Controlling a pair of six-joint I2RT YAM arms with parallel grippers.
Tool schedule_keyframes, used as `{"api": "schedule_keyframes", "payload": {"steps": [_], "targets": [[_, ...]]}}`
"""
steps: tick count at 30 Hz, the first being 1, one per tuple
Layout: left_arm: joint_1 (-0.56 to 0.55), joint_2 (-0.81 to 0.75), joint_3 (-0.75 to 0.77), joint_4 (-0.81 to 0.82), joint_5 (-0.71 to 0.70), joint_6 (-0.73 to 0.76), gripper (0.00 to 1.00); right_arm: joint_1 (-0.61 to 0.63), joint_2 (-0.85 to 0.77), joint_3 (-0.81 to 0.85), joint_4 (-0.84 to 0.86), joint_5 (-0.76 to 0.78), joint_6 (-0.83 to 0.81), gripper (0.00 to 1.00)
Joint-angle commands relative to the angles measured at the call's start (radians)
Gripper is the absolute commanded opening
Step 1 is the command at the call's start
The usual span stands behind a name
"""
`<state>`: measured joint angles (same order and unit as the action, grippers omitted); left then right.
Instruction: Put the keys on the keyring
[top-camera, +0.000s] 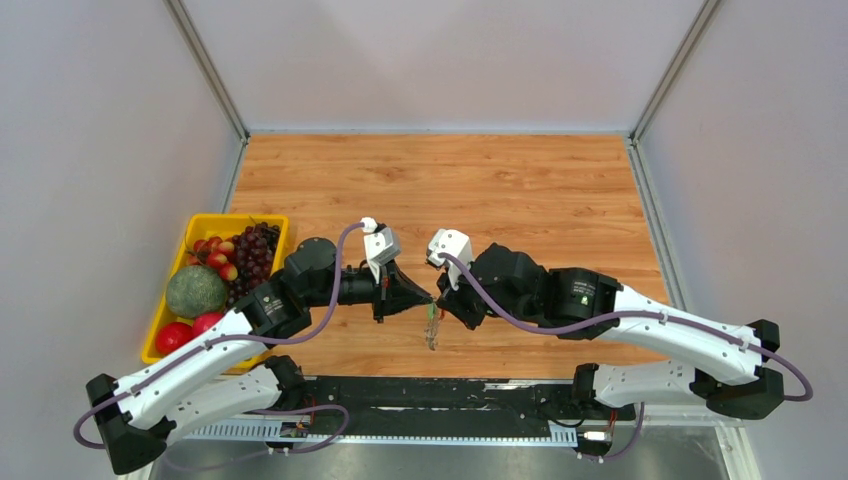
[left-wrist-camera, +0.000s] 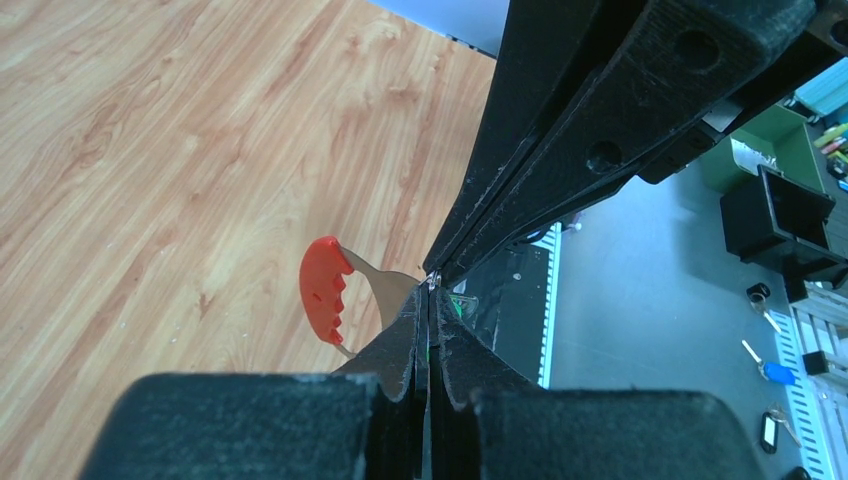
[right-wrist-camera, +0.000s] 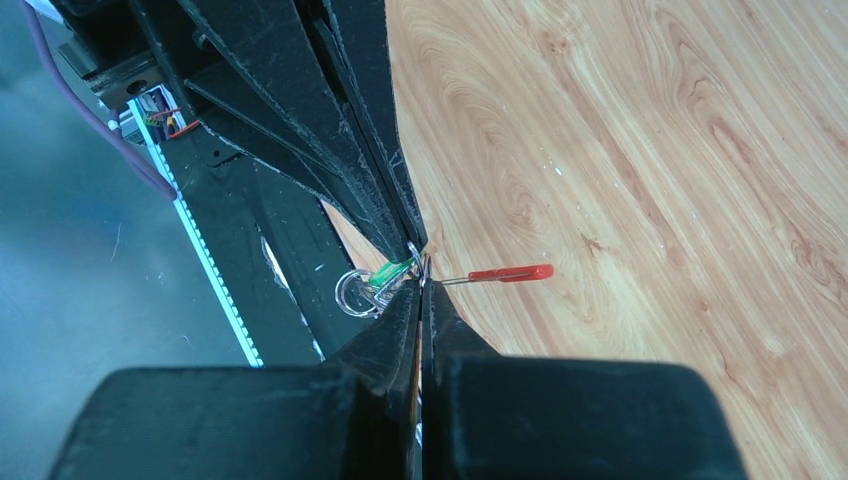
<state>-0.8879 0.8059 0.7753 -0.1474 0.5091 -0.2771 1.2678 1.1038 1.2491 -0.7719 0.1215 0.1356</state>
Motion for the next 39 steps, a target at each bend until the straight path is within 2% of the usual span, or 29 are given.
{"api": "schedule_keyframes", "payload": {"steps": [1, 22, 29, 31, 39], "targets": [[-0.003, 0.004, 0.047, -0.004, -0.049, 0.023, 0.00, 0.025, -0.020, 0.054, 0.041, 0.000, 0.002, 0.00], [-0.002, 0.001, 0.048, 0.009, -0.076, 0.000, 0.00, 0.081, -0.092, 0.015, 0.047, 0.055, 0.003, 0.00], [-0.003, 0.016, 0.039, 0.039, -0.032, -0.023, 0.00, 0.102, -0.121, -0.008, 0.096, 0.066, -0.013, 0.00], [-0.003, 0.015, 0.036, 0.047, -0.019, -0.029, 0.03, 0.107, -0.131, -0.014, 0.110, 0.069, -0.023, 0.00], [-0.003, -0.013, 0.025, 0.072, 0.031, -0.049, 0.27, 0.122, -0.154, -0.015, 0.138, 0.080, -0.064, 0.00]]}}
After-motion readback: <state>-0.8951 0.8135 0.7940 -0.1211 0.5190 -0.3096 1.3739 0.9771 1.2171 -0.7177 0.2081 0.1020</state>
